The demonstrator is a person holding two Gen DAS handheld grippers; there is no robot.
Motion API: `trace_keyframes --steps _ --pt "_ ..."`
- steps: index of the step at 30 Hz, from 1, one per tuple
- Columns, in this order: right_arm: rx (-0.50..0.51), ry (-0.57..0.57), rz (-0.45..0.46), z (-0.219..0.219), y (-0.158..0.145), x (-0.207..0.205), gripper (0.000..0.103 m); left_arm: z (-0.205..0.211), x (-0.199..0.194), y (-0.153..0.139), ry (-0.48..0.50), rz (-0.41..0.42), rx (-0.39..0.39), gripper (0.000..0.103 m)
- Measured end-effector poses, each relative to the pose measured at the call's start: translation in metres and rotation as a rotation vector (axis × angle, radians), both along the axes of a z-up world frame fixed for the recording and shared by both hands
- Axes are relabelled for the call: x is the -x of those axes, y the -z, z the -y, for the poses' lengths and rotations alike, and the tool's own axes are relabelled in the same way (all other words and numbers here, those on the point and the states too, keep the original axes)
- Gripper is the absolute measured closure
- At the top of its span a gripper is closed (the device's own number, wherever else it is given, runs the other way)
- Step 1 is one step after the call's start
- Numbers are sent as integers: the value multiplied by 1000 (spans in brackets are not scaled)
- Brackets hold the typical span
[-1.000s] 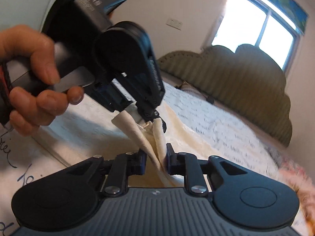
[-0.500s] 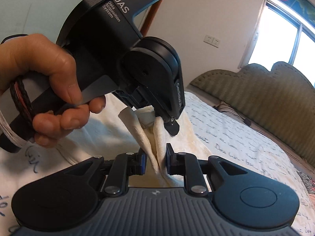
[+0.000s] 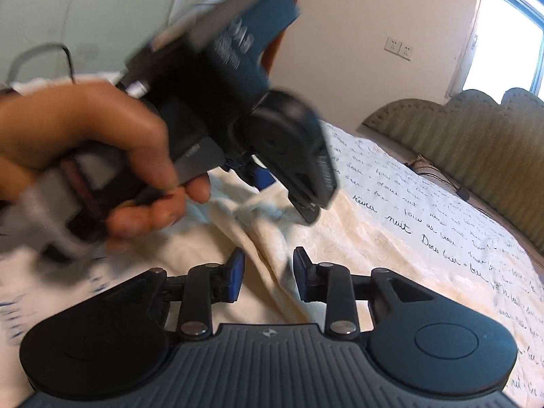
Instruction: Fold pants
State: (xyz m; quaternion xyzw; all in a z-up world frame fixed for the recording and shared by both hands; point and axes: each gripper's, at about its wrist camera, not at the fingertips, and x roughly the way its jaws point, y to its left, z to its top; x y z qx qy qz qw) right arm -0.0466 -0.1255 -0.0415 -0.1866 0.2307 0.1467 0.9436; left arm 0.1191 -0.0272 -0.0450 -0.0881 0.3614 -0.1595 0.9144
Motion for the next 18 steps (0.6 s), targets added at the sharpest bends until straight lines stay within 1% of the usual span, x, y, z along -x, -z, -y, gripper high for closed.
trace_keyframes --steps 2,3,5,6,7,8,9,10,11,12,14,15,16,17,18 --pt "-52 20 11 21 -11 22 73 -6 0 -8 -44 9 -20 63" --pt "-69 52 20 35 -16 32 73 -8 1 -14 -67 25 -35 63" --pt "-59 146 57 61 -22 50 72 -6 5 -26 -77 65 -50 63" --pt "-27 206 83 73 -22 61 70 -3 6 -31 -64 77 -47 61" --pt "18 265 105 84 -20 70 62 2 7 -34 -43 78 -41 59" --pt "67 316 127 94 -17 78 53 10 8 -38 -3 71 -29 52" --pt "110 360 140 101 -12 89 50 21 9 -40 39 62 -16 45" --pt "131 385 121 106 -6 98 50 31 10 -41 79 57 -6 42" --pt "139 403 91 114 -3 96 50 46 12 -39 129 55 -7 40" --pt "141 420 72 119 1 99 50 61 14 -39 175 54 -25 40" --pt "144 436 45 125 11 97 50 89 18 -38 254 65 -66 39" --pt "145 439 35 127 16 95 51 104 22 -36 296 83 -92 36" --pt "140 439 31 126 20 88 51 117 23 -35 323 100 -120 34" --pt "132 438 26 126 23 83 51 129 25 -30 342 119 -155 29" --pt "126 433 23 126 25 79 51 139 26 -26 349 134 -192 27"
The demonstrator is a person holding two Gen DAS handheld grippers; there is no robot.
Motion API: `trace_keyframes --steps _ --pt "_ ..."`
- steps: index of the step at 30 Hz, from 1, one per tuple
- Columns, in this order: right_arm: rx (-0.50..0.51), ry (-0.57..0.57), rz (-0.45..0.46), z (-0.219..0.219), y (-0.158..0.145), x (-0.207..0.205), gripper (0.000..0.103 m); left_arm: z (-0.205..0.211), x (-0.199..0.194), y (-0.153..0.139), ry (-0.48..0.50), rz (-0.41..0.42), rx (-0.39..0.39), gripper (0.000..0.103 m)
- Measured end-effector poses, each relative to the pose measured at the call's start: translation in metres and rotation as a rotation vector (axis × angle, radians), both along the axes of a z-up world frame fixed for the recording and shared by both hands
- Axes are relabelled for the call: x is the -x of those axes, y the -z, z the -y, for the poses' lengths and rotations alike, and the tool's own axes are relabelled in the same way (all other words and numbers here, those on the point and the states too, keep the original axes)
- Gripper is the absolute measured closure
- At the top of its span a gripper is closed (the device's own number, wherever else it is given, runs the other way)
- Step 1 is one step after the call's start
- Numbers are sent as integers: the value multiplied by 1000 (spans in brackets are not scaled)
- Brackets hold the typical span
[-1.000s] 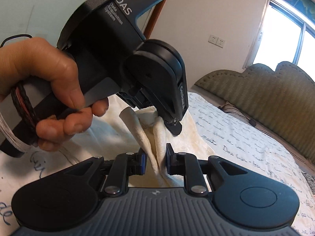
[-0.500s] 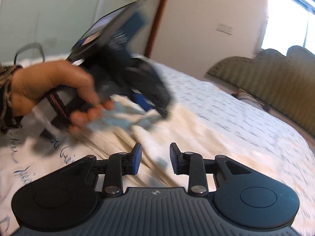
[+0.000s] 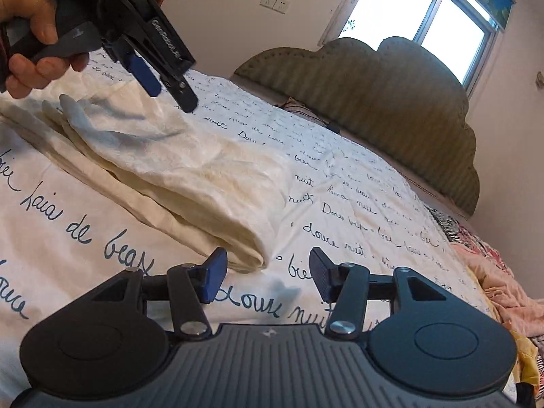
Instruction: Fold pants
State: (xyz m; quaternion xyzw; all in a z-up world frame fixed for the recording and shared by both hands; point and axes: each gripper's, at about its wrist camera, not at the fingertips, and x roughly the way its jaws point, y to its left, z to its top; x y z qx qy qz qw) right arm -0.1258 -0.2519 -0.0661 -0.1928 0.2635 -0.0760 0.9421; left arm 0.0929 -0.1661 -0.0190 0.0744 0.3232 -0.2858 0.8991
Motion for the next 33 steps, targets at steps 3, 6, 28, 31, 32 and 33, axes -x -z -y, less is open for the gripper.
trace_keyframes --steps 3,6,28,31,32,33 --pt "-12 -28 16 -6 0 -22 70 18 -4 18 -6 9 -77 27" --pt "-12 -32 -20 -7 3 -21 86 17 -12 33 -17 -38 -97 27" --pt "-338 -1 -88 22 -23 -65 87 43 -43 21 24 -26 -47 23" --pt "-326 -15 -32 32 -44 -80 87 17 -37 10 -38 3 -23 19" --pt "-314 -22 -25 34 -48 -90 87 8 -37 10 -63 -2 -17 19" --pt "-304 -34 -28 37 -49 -104 87 -1 -38 10 -89 -11 -15 19"
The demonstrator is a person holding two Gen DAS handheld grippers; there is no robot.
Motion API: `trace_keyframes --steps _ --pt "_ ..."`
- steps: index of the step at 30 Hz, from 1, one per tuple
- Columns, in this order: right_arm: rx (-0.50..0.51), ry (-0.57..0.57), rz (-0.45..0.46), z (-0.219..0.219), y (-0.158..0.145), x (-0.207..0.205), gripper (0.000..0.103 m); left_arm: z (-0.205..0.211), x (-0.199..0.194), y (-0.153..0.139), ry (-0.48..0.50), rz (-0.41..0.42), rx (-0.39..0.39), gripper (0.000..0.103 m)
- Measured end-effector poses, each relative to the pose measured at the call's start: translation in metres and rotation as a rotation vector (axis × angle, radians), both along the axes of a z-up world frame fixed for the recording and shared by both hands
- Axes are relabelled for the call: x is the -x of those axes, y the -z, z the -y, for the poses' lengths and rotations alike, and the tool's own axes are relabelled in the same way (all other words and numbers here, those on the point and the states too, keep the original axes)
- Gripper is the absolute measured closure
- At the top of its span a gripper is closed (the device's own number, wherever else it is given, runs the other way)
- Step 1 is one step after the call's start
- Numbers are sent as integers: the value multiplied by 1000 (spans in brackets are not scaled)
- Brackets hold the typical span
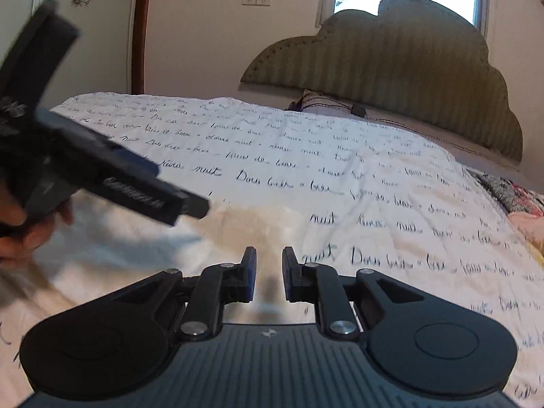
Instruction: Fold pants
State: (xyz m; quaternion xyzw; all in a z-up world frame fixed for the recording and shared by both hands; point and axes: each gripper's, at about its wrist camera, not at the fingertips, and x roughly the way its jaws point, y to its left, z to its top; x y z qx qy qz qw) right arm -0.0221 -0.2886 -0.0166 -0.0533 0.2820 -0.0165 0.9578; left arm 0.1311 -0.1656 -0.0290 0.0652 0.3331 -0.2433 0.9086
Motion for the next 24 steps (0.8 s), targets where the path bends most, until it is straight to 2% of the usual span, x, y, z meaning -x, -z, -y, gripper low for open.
trace_keyframes --steps 4,6,8,9,10,12,15,18,20,22,24 --pt "-12 -65 -87 7 13 -58 88 -30 -13 13 -97 -51 -26 19" --pt "-24 -56 -161 14 27 -85 88 -37 -25 22 -121 -84 -40 21" --pt "-85 -39 -178 26 36 -96 88 -42 -27 24 -122 -85 -44 24" --pt "-123 -22 -170 31 34 -96 88 -44 -23 20 -122 -74 -36 24" --pt "-117 10 -159 32 30 -92 88 -47 -18 15 -119 -54 -26 23" --pt "-39 49 -128 22 21 -76 86 -50 -4 8 -105 -12 -22 20" --pt "-94 -55 -87 1 10 -39 86 -53 6 13 -89 -18 -36 18" --pt "-42 -102 -125 -22 20 -19 86 -54 4 33 -96 -53 -69 19" --pt "23 -96 -167 -30 37 -16 86 -60 13 31 -109 -40 -48 20" --pt "-17 -54 -151 -26 38 -12 86 -71 28 22 -106 -18 -25 18" --pt "19 -13 -120 -32 30 -5 85 -84 43 18 -105 -9 -12 17"
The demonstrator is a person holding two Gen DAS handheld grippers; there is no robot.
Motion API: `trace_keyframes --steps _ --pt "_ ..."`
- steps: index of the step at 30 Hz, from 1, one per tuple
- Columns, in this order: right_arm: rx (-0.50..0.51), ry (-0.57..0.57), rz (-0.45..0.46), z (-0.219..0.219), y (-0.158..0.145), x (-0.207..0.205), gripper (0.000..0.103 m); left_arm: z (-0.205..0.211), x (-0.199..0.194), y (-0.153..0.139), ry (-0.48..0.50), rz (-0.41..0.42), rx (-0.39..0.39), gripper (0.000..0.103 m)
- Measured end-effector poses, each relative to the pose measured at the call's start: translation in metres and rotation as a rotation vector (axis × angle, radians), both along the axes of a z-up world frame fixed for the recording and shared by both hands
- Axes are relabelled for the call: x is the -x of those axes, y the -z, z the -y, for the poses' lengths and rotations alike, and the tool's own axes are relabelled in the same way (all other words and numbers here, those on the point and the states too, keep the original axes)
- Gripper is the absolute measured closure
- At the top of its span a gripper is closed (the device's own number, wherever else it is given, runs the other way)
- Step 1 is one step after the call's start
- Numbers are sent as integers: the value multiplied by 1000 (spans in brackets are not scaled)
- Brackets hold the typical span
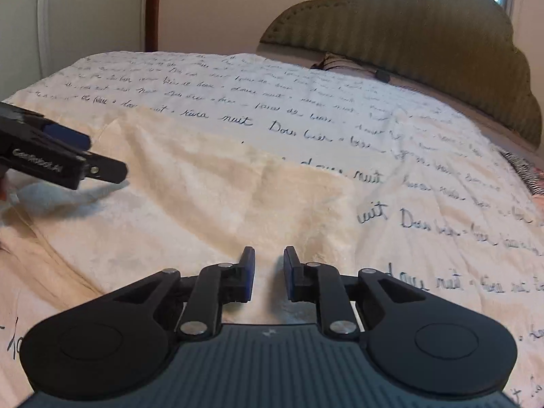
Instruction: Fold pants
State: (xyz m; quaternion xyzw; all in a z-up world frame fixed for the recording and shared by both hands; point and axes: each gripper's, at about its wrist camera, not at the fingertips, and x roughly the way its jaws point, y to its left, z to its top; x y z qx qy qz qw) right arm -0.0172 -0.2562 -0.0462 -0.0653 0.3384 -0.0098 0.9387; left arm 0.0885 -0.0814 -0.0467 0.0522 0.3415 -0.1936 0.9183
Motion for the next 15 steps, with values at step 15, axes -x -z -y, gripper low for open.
trace_keyframes --steps 15 --pt "-119 -111 46 -62 -12 1 85 -54 37 15 -1 -56 49 13"
